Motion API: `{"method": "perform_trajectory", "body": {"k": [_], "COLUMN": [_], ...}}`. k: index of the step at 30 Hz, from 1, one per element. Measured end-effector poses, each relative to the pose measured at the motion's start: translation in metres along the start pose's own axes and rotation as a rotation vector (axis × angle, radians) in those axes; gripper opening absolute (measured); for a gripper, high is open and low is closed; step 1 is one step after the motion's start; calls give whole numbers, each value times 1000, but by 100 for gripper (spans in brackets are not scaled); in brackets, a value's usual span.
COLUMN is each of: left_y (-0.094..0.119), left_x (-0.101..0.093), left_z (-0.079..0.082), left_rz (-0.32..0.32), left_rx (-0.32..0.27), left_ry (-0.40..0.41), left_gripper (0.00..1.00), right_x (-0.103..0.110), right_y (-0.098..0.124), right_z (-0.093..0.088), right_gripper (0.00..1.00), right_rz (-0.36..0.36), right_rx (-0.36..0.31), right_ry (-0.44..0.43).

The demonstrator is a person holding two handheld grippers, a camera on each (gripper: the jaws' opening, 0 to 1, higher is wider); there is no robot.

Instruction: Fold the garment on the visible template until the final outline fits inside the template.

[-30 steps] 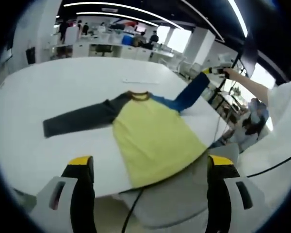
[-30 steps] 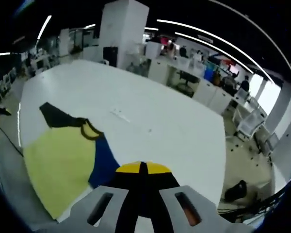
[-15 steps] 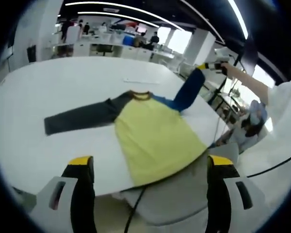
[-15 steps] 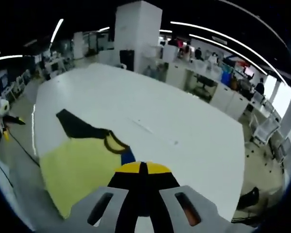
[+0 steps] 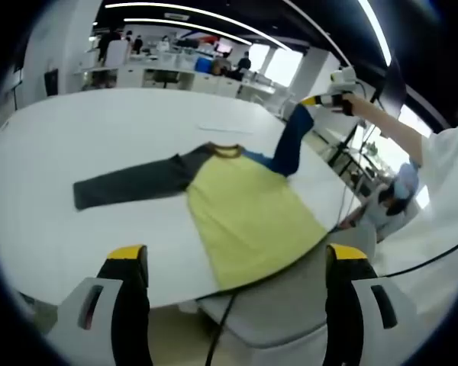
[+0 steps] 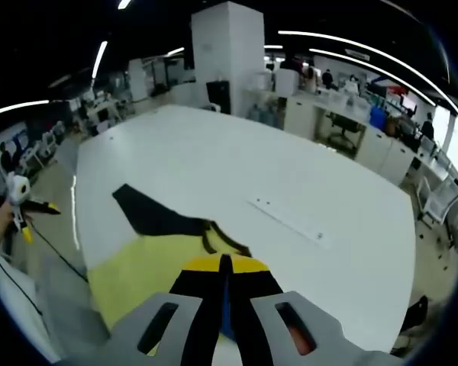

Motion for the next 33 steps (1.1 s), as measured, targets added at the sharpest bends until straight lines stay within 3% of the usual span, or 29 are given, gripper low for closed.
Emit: {"method": "perform_trajectory", "body": {"k": [12, 22, 27, 33], "left_y": [7, 11, 10, 6], "left_x": [12, 19, 20, 13], "left_z": [-11, -16, -12, -5], "left_rz": [0, 1, -2, -29], "left_rx": [-2, 8, 2, -5], "left_ry": [20, 28, 22, 6], "left_gripper": [93, 92, 93, 93], "right_x": [58, 86, 93, 105], "right_y": [-59, -99, -110, -116], "right_z": [-1, -14, -12, -20], "right_gripper": [2, 2, 2, 2], "right_rz": [104, 122, 129, 124], "right_rx": [67, 135, 141, 159], "right_ry": [26, -21, -48, -22]}}
Point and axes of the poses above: the point that each gripper's makers call its tool centre point, and the gripper's own axes: y roughly backward along the fingers, x roughly to its left, z roughly out of its top, the point moved 2 cm from there along y, roughly backward along the fingers, and after that the axes turned 14 degrees about -y, right-handed, at the moved point
